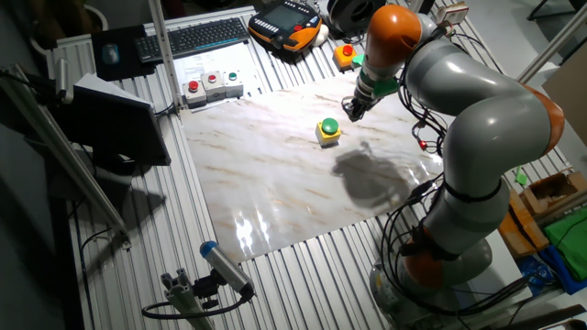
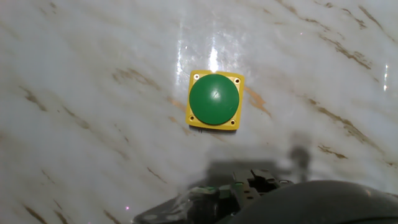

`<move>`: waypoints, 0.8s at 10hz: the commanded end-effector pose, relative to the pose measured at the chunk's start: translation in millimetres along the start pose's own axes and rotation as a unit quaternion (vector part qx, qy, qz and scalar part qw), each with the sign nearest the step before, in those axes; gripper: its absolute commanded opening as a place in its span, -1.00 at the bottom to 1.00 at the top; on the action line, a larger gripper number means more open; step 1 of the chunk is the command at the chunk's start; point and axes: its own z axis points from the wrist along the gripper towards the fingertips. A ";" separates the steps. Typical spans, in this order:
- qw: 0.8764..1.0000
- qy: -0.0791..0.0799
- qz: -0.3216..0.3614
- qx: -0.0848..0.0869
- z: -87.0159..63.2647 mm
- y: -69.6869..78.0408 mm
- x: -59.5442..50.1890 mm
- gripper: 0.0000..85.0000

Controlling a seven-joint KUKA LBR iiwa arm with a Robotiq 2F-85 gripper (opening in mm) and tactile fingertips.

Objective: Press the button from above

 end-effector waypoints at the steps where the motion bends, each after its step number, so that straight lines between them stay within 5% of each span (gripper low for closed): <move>1: 1.000 -0.001 -0.001 0.000 3.7 -0.3 -0.9 -0.98; 8: 1.000 -0.002 0.017 0.006 22.6 10.0 -14.5 -0.98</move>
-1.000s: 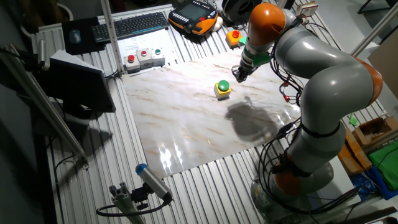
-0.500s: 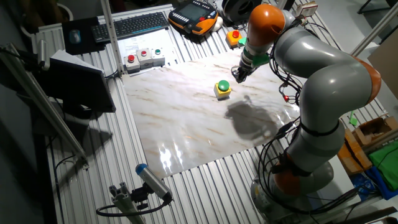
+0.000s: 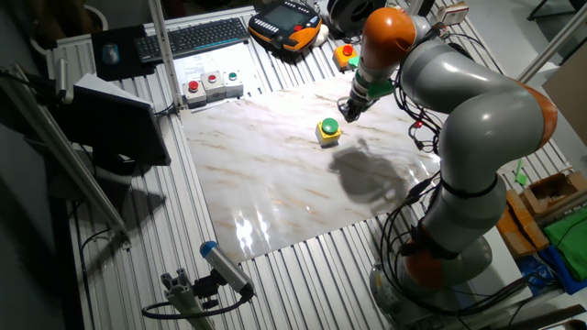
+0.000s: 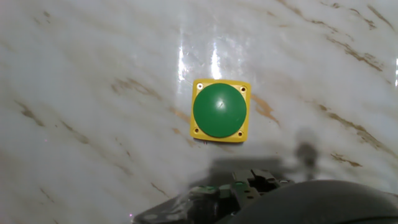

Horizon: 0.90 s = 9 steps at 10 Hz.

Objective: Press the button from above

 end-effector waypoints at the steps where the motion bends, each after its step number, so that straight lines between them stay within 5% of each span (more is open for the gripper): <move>1: 1.000 0.001 0.001 0.002 4.6 4.1 -3.9 -0.98; 7: 1.000 -0.015 0.017 -0.010 26.8 20.3 -20.3 -0.98; 9: 0.999 -0.015 0.030 0.002 27.7 23.9 -23.2 -0.98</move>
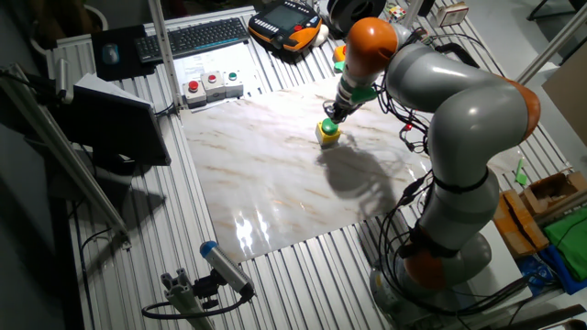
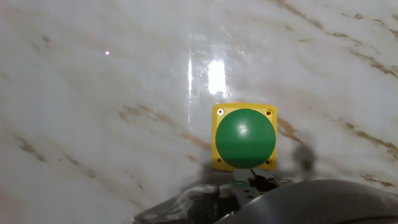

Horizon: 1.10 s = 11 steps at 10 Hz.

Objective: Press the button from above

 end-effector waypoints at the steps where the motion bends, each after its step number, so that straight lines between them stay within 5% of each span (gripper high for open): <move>1: 1.000 -0.002 0.005 0.001 0.1 0.8 -1.4 -0.98; 3: 1.000 0.001 0.005 0.003 -1.9 2.5 -7.8 -0.98; 5: 1.000 0.002 0.000 -0.025 5.1 6.3 -9.2 -0.98; 7: 0.999 0.005 -0.005 -0.034 5.9 6.6 -8.8 -0.98; 11: 1.000 0.010 -0.006 -0.026 5.9 6.6 -8.8 -0.98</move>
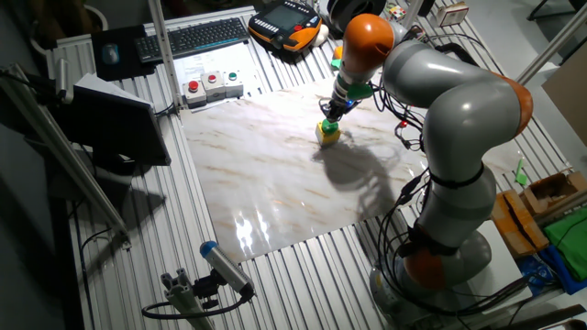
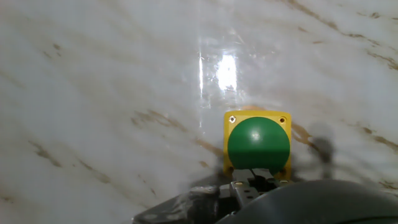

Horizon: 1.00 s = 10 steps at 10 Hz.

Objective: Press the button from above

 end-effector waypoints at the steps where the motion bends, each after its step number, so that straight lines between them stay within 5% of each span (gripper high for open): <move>1: 1.000 0.005 -0.006 0.002 0.3 0.4 0.0 -0.98; 10: 0.999 -0.014 -0.026 0.024 -0.6 4.4 -5.0 -0.98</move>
